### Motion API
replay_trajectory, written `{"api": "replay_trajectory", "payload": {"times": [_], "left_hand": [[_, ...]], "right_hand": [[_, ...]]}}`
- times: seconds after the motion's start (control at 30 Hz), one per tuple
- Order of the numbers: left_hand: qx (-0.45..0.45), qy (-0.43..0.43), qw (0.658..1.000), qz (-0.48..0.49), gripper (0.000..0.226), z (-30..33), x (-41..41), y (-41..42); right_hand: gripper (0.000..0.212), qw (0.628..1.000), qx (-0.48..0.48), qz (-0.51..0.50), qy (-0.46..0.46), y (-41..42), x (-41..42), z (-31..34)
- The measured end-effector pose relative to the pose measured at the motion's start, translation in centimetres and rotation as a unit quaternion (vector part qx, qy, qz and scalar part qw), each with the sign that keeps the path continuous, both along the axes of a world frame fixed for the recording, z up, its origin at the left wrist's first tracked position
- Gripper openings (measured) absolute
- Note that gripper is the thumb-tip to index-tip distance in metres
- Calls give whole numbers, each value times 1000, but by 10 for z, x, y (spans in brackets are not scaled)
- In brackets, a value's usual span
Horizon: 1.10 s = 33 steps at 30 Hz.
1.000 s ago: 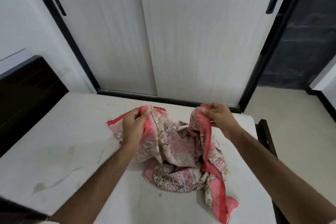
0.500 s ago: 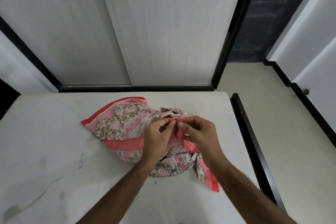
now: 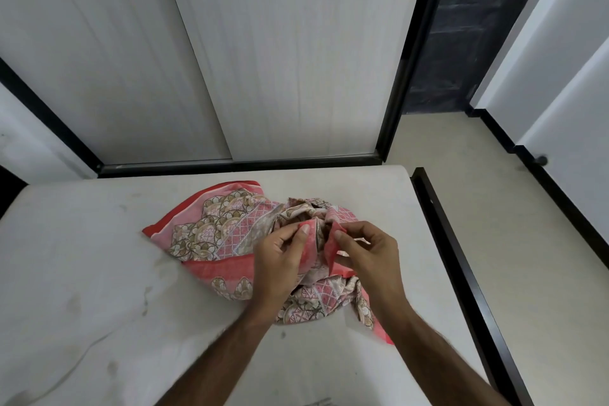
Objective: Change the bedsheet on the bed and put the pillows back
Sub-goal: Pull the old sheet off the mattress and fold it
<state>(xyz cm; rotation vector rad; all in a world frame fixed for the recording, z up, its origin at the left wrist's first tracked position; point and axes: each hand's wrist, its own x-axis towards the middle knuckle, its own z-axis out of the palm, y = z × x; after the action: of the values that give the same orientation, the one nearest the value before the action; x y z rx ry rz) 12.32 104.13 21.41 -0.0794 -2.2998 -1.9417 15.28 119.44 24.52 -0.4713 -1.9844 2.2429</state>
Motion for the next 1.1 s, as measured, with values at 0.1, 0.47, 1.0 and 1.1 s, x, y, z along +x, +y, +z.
{"api": "replay_trajectory", "payload": {"times": [0.1,0.47,1.0,1.1], "left_hand": [[-6,7,1000,-21,17,4,6,4],[-9,9,999,-45,21,-3,20,11],[-59,-51,995,-67,25,-58,46,22],[-88,-82,991,-51,21,-74,69,30]], "right_hand": [[11,1000,6,17,-4,-3,-1,0],[13,997,-60,40,-21,-8,11,-12],[42,965,51,259,-7,43,14,-62],[43,925,225,306,18,76,-3,-96]]}}
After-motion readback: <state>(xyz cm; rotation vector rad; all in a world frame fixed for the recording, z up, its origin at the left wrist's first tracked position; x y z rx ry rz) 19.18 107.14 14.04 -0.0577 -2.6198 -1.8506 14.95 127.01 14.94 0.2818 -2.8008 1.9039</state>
